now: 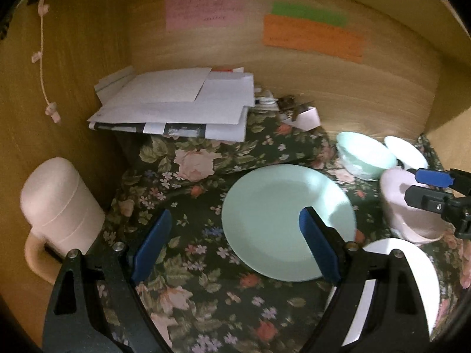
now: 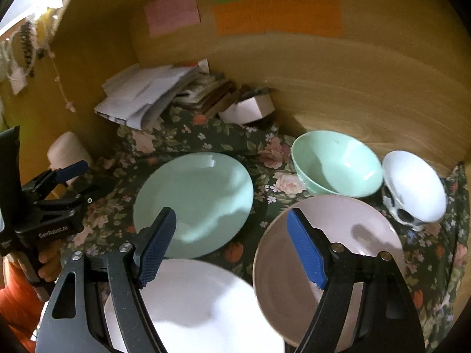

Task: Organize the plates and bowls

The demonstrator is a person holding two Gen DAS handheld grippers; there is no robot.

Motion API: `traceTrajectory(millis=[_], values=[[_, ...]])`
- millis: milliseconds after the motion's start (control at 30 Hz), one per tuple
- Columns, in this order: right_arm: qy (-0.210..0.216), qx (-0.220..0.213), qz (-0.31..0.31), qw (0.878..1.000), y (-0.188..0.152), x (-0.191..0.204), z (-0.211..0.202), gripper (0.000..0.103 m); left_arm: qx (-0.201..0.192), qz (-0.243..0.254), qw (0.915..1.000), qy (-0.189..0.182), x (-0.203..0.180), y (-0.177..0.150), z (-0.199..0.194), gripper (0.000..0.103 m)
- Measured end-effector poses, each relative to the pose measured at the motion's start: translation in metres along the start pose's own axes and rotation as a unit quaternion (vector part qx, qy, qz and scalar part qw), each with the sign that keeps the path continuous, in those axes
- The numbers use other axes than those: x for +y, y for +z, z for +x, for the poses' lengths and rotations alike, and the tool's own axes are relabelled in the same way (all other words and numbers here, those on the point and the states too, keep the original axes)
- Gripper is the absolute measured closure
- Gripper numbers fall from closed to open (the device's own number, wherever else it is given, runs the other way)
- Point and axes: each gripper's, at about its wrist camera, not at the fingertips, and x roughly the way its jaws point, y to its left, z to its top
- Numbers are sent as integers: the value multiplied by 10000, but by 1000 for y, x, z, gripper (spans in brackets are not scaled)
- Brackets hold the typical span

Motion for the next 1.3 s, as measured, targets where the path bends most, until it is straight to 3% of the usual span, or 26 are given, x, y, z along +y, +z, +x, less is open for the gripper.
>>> traceTrajectory(millis=[233,467,600,800,933,1300], values=[[-161,476,-115,9987,15,-2,40,29,432,-144,9989,-141,16,1,41,14],[-108,1002,-155,9948,21,-4,76,52,831,-150,9963,-155,24,-2,67,29],[-132,1239,-223,9920,21,-2,89,59,921,-154,9955,-169,25,-3,75,35],[-205,1497,-297,9881,23,1,99,63,1100,-135,9934,-310,23,-5,85,50],[-248,1701,-279,9847,24,0,110,72,1225,-147,9915,-406,22,-6,93,62],[-314,1912,-278,9807,29,1,125,73,1548,-192,9855,-674,15,-13,113,77]])
